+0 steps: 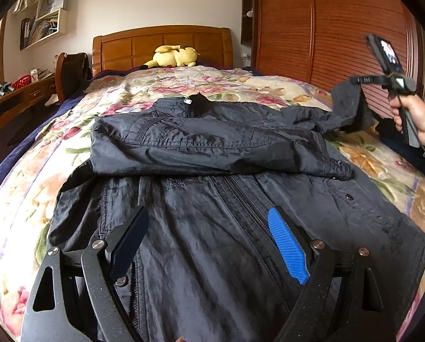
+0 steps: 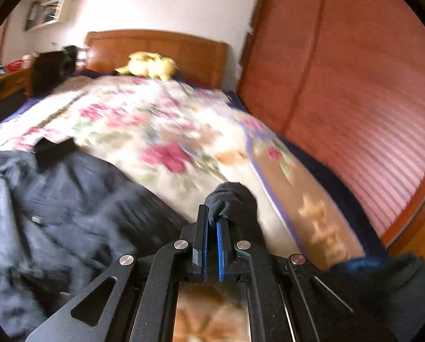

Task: Fold large clothes
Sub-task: 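Lift the sleeve over the jacket body and open the right tool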

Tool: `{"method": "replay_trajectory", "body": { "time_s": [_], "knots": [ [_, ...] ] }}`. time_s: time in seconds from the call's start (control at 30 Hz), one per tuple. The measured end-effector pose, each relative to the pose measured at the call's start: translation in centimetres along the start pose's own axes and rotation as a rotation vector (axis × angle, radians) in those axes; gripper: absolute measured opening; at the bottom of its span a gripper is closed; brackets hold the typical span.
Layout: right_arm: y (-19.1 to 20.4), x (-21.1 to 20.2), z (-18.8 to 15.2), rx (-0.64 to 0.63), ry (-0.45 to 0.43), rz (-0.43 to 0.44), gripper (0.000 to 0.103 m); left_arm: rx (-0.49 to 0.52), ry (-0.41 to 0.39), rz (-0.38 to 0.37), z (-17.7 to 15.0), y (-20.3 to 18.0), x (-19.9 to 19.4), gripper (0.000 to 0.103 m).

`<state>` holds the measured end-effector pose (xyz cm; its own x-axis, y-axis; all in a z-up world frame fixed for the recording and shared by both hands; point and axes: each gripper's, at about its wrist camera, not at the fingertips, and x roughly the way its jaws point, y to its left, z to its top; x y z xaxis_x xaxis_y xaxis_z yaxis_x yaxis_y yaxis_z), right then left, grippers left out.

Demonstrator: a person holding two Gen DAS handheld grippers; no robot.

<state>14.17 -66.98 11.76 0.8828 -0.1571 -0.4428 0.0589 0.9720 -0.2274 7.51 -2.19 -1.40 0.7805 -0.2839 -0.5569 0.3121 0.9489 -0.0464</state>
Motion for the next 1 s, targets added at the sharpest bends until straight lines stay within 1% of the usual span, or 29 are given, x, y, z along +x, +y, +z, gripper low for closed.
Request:
{"method": "replay_trajectory", "body": {
  "time_s": [0.07,0.23,0.33,0.43,0.6,0.73,0.87,0.9,1.0],
  "knots": [
    [1.9,-2.2,1.1,-0.034,-0.040,0.041,0.005,-0.007,-0.005,-0.004,0.1,0.4,-0.5,0.086],
    [7.9,-7.5,2.9,-0.139,-0.122,0.121,0.005,-0.009,-0.028,0.013,0.1,1.3,-2.0,0.086],
    [10.7,-9.3,3.4,-0.171,-0.148,0.162,0.005,-0.008,-0.040,0.029,0.0,2.2,-2.9,0.086],
    [12.8,-10.2,3.0,-0.192,-0.150,0.198,0.005,-0.010,-0.053,0.047,-0.2,3.3,-3.9,0.086],
    [16.1,-11.8,2.5,-0.230,-0.131,0.270,0.005,-0.031,-0.068,0.061,-0.5,5.3,-5.2,0.086],
    [17.3,-12.8,1.6,-0.264,-0.093,0.323,0.005,-0.052,-0.070,0.069,-0.6,6.6,-5.7,0.086],
    [18.9,-12.8,0.5,-0.304,-0.035,0.359,0.005,-0.061,-0.070,0.074,-0.9,7.4,-6.0,0.086],
    [19.3,-12.1,0.6,-0.314,-0.018,0.365,0.005,-0.065,-0.071,0.073,-1.0,7.6,-6.0,0.086],
    [19.9,-11.2,-0.4,-0.332,0.044,0.382,0.005,-0.073,-0.067,0.071,-1.1,7.9,-6.0,0.086]
  ]
}}
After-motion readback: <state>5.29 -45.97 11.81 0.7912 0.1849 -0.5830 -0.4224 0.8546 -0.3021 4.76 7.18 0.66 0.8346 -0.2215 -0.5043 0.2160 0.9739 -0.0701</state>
